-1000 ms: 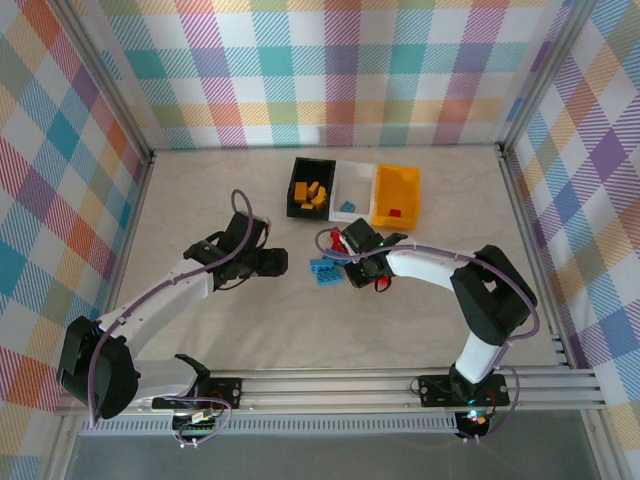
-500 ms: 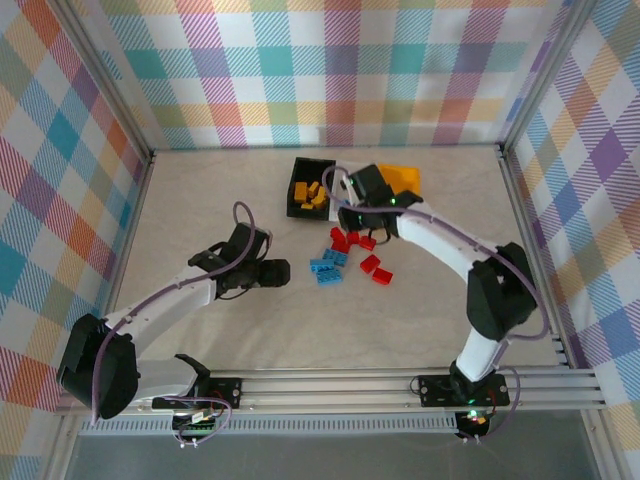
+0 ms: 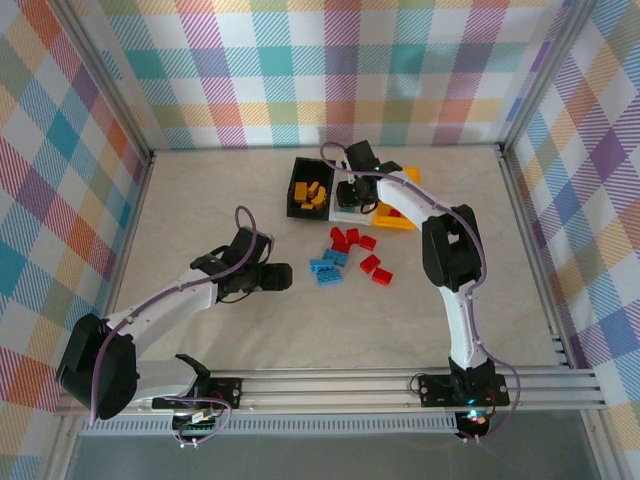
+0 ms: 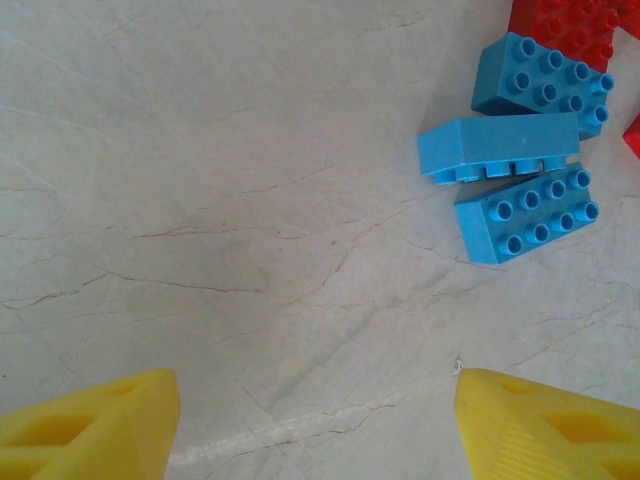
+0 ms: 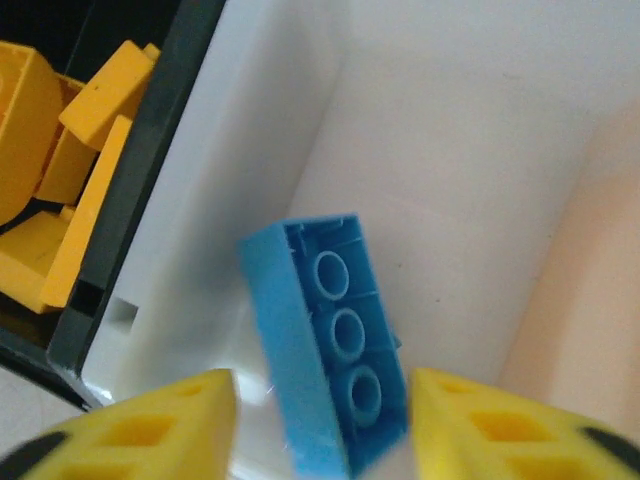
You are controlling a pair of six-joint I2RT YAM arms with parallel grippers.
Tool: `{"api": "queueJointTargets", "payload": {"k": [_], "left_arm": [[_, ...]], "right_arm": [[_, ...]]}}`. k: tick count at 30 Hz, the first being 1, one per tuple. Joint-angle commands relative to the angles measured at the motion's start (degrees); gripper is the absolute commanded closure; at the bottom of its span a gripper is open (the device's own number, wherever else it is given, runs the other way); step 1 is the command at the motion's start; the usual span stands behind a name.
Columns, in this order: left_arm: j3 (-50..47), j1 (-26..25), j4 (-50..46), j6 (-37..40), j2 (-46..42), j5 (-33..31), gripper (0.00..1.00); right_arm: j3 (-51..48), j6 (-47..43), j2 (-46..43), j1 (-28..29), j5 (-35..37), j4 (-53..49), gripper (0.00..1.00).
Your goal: Sort the legos into containers by color
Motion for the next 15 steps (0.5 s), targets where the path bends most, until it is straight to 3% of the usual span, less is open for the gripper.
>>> {"api": "queueJointTargets", "payload": {"k": [1, 6, 11, 15], "left_arm": [[-0.4, -0.7, 1.7, -0.4, 0.3, 1.6, 0.27], [1.8, -3.4, 4.6, -0.8, 5.1, 2.2, 0.26], [4.7, -7.2, 7.5, -1.5, 10.9, 1.9, 0.26], [5.9, -7.9, 10.9, -1.8, 14.8, 3.9, 0.26]], "right_arm": [[0.2, -0.2, -3.8, 0.3, -2.1, -0.8, 0.43], [-9.9, 0.1, -16.6, 1.9, -2.2, -1.2, 0.41], [-33.4, 4.9, -34.0, 3.2, -1.9, -4.1, 0.31], [-47.3, 4.8, -40.7, 3.2, -3.3, -4.0, 0.26]]}}
